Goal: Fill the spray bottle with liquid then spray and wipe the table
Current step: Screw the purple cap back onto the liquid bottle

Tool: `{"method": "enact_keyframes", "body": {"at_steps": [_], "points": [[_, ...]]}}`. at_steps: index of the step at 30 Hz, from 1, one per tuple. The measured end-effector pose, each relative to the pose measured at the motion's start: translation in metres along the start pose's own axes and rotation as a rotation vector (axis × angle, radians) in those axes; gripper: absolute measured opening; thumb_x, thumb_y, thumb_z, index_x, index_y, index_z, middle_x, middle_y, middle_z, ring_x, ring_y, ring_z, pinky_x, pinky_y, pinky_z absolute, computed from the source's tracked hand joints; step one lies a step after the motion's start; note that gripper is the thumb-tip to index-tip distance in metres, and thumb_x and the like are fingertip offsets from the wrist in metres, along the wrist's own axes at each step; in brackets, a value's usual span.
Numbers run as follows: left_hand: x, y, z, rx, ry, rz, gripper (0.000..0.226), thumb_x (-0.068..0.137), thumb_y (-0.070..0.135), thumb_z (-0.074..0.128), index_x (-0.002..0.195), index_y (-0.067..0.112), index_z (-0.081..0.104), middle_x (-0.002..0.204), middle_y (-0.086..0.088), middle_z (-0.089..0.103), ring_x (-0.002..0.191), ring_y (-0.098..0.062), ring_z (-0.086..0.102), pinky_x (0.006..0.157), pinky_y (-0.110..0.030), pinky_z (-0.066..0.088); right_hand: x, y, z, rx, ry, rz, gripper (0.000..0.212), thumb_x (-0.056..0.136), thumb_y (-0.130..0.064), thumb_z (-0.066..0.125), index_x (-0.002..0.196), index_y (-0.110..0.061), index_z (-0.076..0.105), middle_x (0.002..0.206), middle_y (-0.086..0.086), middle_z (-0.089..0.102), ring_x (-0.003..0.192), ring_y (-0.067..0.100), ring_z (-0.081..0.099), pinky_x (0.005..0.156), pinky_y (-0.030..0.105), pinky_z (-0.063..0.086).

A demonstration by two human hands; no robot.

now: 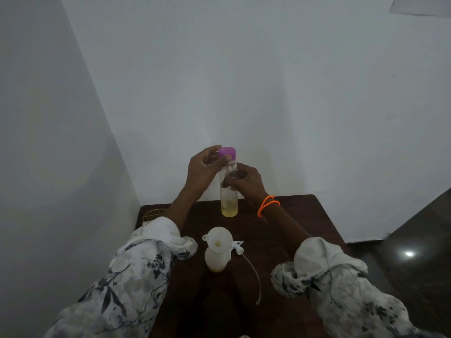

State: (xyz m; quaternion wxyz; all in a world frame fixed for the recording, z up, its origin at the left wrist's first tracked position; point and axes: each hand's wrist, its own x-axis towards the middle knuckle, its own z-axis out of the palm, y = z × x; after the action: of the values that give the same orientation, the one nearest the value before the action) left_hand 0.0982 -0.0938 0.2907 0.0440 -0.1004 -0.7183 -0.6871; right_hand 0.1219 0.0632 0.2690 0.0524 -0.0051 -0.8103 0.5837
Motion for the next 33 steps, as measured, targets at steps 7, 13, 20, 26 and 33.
{"method": "enact_keyframes", "body": {"at_steps": [7, 13, 20, 26, 33], "points": [[0.003, -0.005, -0.015, -0.026, -0.145, -0.009, 0.047, 0.089, 0.022, 0.075, 0.132, 0.007, 0.064, 0.119, -0.008, 0.073, 0.109, -0.023, 0.071, 0.094, -0.052, 0.057, 0.002, 0.007, -0.008, 0.091, -0.116, 0.07, 0.029, 0.064, -0.007, 0.081, 0.093, -0.008, 0.075, 0.09, 0.013, 0.076, 0.094, 0.035, 0.071, 0.083, 0.059, 0.058], [0.007, -0.014, -0.024, 0.038, -0.152, 0.023, 0.047, 0.093, 0.022, 0.07, 0.137, 0.013, 0.06, 0.127, -0.006, 0.069, 0.117, -0.02, 0.066, 0.098, -0.049, 0.055, 0.017, 0.01, 0.002, -0.049, -0.087, 0.037, 0.038, 0.056, -0.018, 0.09, 0.091, -0.018, 0.075, 0.09, 0.004, 0.076, 0.09, 0.022, 0.072, 0.083, 0.047, 0.061], [0.019, -0.053, -0.044, 0.147, -0.12, -0.019, 0.047, 0.093, 0.014, 0.069, 0.139, 0.016, 0.059, 0.131, -0.004, 0.067, 0.118, -0.018, 0.064, 0.097, -0.047, 0.056, 0.048, 0.028, 0.031, -0.252, -0.103, 0.063, 0.058, 0.063, -0.034, 0.092, 0.114, -0.016, 0.073, 0.109, 0.0, 0.074, 0.1, 0.015, 0.066, 0.09, 0.037, 0.055], [0.039, -0.1, -0.062, 0.274, -0.163, -0.07, 0.045, 0.093, 0.009, 0.068, 0.136, 0.019, 0.06, 0.131, -0.002, 0.067, 0.123, -0.017, 0.062, 0.103, -0.048, 0.052, 0.074, 0.053, 0.066, -0.325, -0.141, 0.118, 0.055, 0.061, -0.022, 0.094, 0.111, -0.011, 0.074, 0.103, 0.007, 0.075, 0.093, 0.021, 0.067, 0.08, 0.029, 0.051], [0.073, -0.153, -0.077, 0.451, -0.166, -0.079, 0.043, 0.091, 0.009, 0.069, 0.133, 0.016, 0.063, 0.127, -0.001, 0.069, 0.118, -0.014, 0.062, 0.104, -0.037, 0.05, 0.118, 0.088, 0.106, -0.394, -0.192, 0.157, 0.06, 0.062, -0.018, 0.092, 0.118, -0.011, 0.072, 0.109, 0.011, 0.075, 0.099, 0.026, 0.069, 0.078, 0.021, 0.045]]}}
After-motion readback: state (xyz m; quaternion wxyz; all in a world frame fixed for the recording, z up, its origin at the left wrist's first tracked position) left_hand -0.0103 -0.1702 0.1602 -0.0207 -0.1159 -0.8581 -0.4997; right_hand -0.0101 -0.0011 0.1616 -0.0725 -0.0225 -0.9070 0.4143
